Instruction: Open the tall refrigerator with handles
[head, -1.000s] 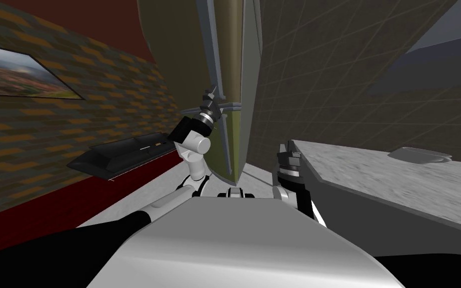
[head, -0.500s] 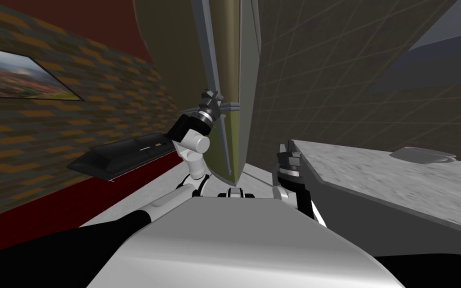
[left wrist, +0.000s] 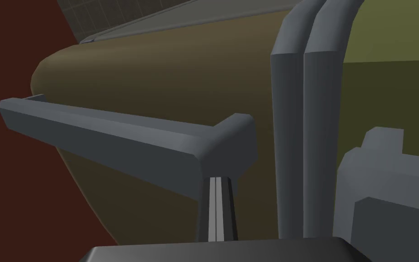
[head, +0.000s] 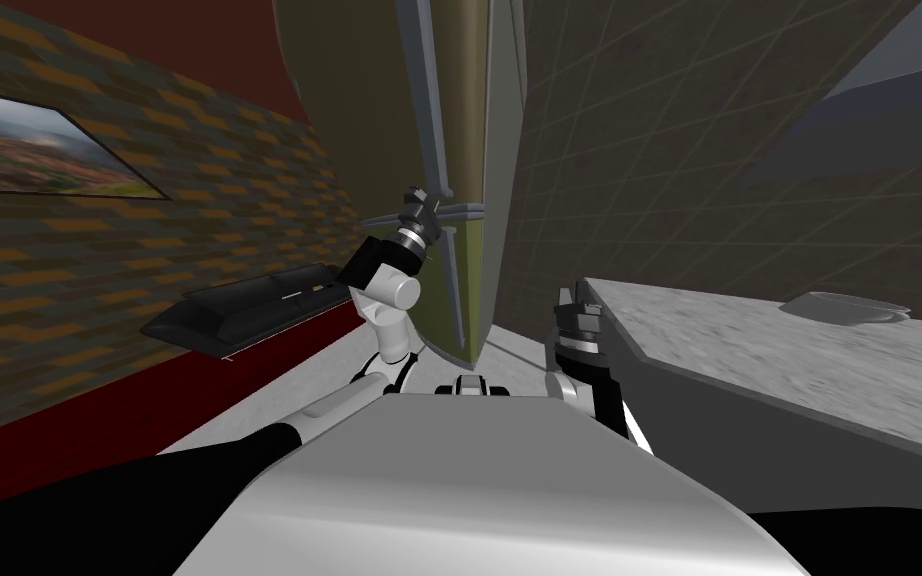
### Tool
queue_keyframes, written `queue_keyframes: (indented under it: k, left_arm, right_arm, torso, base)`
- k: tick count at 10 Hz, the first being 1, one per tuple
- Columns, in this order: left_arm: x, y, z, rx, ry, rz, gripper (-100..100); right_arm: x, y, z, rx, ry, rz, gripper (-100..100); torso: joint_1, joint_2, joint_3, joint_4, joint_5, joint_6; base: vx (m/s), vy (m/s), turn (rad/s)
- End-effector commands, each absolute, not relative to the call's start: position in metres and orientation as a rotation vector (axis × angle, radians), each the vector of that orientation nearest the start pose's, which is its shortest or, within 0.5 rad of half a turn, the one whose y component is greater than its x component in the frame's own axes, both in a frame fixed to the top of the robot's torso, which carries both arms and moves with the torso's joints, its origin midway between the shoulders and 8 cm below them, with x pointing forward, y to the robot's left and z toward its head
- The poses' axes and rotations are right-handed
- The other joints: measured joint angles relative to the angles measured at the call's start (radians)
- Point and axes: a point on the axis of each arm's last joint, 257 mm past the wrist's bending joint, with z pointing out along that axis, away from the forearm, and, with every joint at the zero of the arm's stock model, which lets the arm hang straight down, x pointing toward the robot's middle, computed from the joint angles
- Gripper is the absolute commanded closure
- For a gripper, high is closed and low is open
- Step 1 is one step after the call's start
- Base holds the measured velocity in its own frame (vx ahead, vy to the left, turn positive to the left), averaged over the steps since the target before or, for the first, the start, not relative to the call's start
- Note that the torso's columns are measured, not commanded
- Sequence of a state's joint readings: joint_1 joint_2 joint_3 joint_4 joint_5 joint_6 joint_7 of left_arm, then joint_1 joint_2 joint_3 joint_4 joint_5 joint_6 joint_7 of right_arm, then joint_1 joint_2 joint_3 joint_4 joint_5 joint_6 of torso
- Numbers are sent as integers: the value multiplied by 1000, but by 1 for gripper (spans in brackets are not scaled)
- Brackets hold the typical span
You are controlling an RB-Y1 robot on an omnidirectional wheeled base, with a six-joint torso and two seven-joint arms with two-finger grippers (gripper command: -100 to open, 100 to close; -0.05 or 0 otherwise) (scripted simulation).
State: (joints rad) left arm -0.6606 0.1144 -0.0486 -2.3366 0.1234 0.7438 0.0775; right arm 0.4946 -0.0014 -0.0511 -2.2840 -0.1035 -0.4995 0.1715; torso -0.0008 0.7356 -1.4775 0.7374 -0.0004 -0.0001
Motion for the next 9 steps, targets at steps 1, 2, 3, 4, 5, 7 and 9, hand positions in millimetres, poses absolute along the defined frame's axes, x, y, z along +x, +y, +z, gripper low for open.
queue_keyframes:
  k: [1, 2, 3, 4, 5, 7, 9]
  left_arm:
    - [450, 82, 275, -550, 963, -1695, -100]
    - [449, 80, 273, -547, 963, -1698, -100]
    - [447, 80, 279, -550, 967, -1699, -100]
    - [445, 80, 283, -550, 967, -1700, -100]
    - [443, 80, 288, -550, 967, -1701, -100]
    - [442, 80, 290, -547, 964, -1702, -100]
    - [448, 80, 277, -550, 966, -1698, 100]
  right_arm:
    - [338, -308, 29, 645, 585, 1160, 0]
    - [338, -308, 29, 645, 585, 1160, 0]
    - [338, -308, 29, 645, 585, 1160, 0]
    - [338, -308, 29, 645, 585, 1160, 0]
    - [338, -308, 29, 645, 585, 1160, 0]
    - [338, -308, 29, 645, 585, 1160, 0]
    - [338, -308, 29, 645, 585, 1160, 0]
  torso:
    - [1, 1, 0, 0, 0, 0]
    - [1, 1, 0, 0, 0, 0]
    - [0, 1, -1, 0, 0, 1]
    - [-1, 0, 0, 0, 0, 0]
    - [0, 0, 0, 0, 0, 0]
    - [-1, 1, 0, -1, 0, 1]
    - [-1, 2, 2, -4, 0, 2]
  base:
    - [44, 20, 58]
    - [14, 7, 16]
    - [29, -4, 7]
    - [66, -5, 15]
    - [82, -20, 10]
    - [48, -20, 16]
    - [-65, 12, -19]
